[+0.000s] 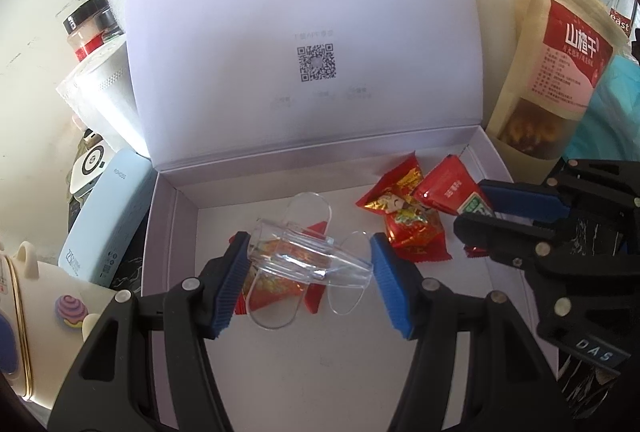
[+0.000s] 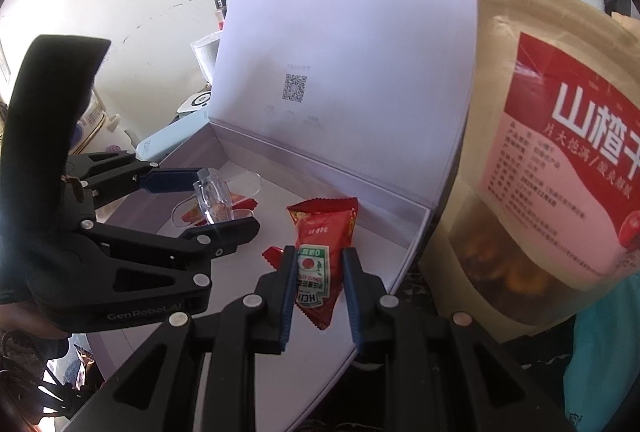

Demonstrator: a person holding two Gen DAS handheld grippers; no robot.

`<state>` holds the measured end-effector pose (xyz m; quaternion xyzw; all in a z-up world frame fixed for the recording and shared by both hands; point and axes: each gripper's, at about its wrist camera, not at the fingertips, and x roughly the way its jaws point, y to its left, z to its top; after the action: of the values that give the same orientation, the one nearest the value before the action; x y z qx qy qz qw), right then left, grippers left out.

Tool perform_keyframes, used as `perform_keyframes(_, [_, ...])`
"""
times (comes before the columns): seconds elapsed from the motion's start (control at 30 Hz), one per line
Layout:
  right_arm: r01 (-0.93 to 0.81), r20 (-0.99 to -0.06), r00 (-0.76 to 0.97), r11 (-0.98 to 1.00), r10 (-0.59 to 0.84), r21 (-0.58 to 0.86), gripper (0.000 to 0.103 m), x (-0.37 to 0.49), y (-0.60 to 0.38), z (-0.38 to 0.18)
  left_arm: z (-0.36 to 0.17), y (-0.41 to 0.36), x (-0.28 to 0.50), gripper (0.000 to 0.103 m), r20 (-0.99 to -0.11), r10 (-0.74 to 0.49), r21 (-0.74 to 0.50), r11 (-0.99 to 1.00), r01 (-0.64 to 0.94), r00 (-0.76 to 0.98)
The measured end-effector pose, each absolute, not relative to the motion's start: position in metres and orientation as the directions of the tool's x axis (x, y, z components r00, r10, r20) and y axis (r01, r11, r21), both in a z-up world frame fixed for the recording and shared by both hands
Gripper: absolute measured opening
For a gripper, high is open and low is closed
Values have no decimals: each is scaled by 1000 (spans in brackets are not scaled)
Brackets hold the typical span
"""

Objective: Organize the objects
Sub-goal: 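Lower the clear stand into the box while the right gripper releases the ketchup packet inside, then withdraw both open grippers from the box back over the table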

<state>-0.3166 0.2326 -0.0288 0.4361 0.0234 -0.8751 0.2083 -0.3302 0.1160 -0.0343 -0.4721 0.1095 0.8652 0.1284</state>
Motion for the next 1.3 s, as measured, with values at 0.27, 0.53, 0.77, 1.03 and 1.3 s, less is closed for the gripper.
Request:
perform_keyframes(0.27, [372, -766, -549, -918, -335, 135, 32, -308, 241, -18, -25, 115, -324, 60, -844, 109, 69, -949, -308, -524])
perform_keyframes(0.53, [368, -746, -578, -921, -331, 124, 32, -285, 243, 4, -5, 112, -311, 60, -830, 113, 69, -951, -300, -546])
perform_keyframes(0.77, [373, -723, -606, -921, -332, 110, 32, -263, 245, 26, 17, 112, -295, 60, -808, 117, 74, -952, -298, -577])
perform_keyframes(1.03, [378, -696, -637, -921, -332, 94, 32, -235, 244, 48, 39, 106, -268, 60, -784, 116, 80, -955, -285, -610])
perform_keyframes(1.3, [383, -672, -661, -920, -334, 81, 32, -202, 245, 67, 63, 103, -233, 60, -756, 113, 95, -956, -278, -644])
